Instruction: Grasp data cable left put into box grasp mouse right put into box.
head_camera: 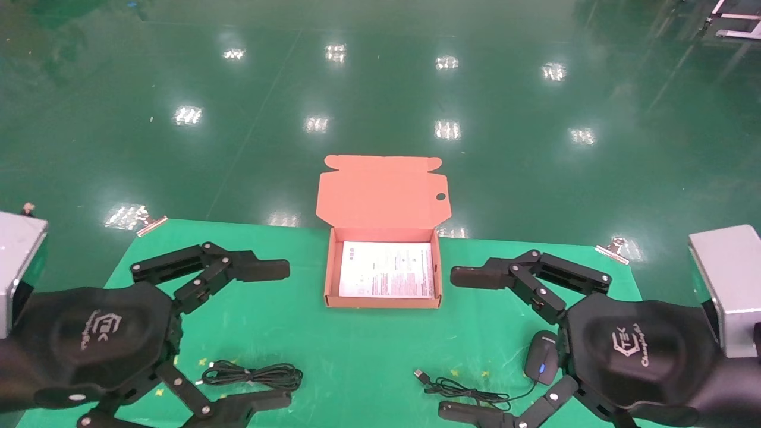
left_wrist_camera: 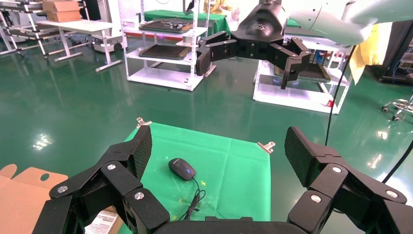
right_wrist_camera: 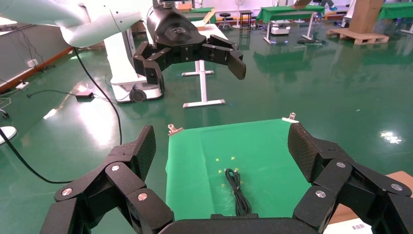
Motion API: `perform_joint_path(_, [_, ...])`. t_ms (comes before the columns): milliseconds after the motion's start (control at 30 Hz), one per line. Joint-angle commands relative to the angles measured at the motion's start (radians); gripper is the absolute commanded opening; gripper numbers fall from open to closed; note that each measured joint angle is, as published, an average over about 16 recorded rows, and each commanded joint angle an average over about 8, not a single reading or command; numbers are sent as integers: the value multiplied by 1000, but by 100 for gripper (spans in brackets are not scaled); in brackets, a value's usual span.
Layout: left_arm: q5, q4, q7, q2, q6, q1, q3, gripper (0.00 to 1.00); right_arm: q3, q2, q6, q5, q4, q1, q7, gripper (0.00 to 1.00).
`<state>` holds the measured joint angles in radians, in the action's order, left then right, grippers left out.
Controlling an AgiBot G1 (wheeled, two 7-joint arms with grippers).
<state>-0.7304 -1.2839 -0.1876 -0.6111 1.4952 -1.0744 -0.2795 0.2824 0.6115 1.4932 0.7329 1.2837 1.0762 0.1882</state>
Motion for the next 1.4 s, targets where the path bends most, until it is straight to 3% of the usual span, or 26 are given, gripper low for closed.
perform_joint_path(33, [0, 0, 0, 0, 0, 0, 0, 100, 0, 0, 0, 0, 0, 0, 0, 100])
perform_joint_path(833, [-32, -8, -7, -5, 10, -19, -19, 100, 4, -6, 3, 21, 6, 10, -6, 100])
perform_joint_path(1100, [-156, -4, -59, -35, 45, -108, -100, 100, 78, -11, 49, 206, 47, 124, -28, 100])
perform_joint_path(1400, [-370, -5, -140, -84, 68, -239, -229, 100, 286, 41, 86, 475, 64, 338, -108, 100])
